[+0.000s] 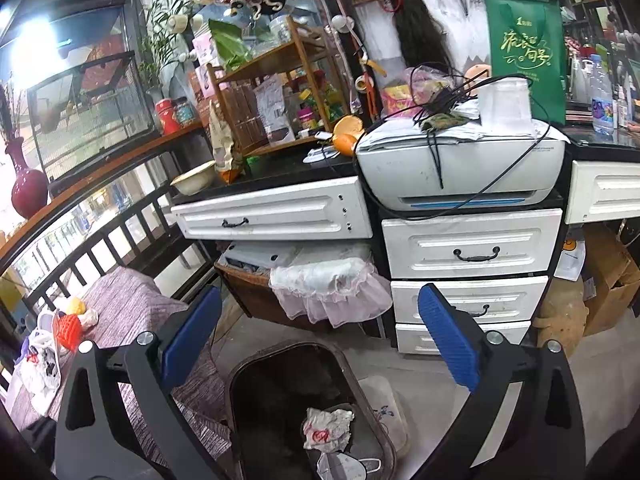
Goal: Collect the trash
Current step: 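Carry the mask and bag to the black bin and release both, then return to the table and grasp the clear plastic bag with the right tool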
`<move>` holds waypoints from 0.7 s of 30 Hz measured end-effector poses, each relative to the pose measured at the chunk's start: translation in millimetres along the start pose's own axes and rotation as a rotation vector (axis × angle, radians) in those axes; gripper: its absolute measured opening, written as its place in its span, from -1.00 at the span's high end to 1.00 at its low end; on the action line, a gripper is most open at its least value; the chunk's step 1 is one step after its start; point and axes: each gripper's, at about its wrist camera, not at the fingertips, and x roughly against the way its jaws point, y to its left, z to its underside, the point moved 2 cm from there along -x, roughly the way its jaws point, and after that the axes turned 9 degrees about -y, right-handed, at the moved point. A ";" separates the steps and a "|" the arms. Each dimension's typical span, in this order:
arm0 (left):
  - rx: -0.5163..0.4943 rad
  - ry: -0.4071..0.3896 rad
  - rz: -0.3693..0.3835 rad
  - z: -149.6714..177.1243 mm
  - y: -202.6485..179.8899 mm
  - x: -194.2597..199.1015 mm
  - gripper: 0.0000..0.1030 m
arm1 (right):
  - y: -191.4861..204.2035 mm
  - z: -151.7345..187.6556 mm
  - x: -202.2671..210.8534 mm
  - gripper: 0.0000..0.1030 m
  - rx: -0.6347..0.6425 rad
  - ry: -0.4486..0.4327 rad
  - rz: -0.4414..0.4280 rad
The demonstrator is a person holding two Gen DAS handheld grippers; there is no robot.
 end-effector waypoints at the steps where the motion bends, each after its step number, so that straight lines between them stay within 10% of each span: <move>1: 0.006 -0.007 -0.005 -2.0 4.3 5.1 -0.90 | 2.6 1.3 -1.8 -0.88 0.005 0.014 -0.009; 21: 0.157 -0.122 -0.344 9.9 185.2 107.4 -0.90 | 174.8 56.3 -3.4 -0.88 0.308 0.238 -0.454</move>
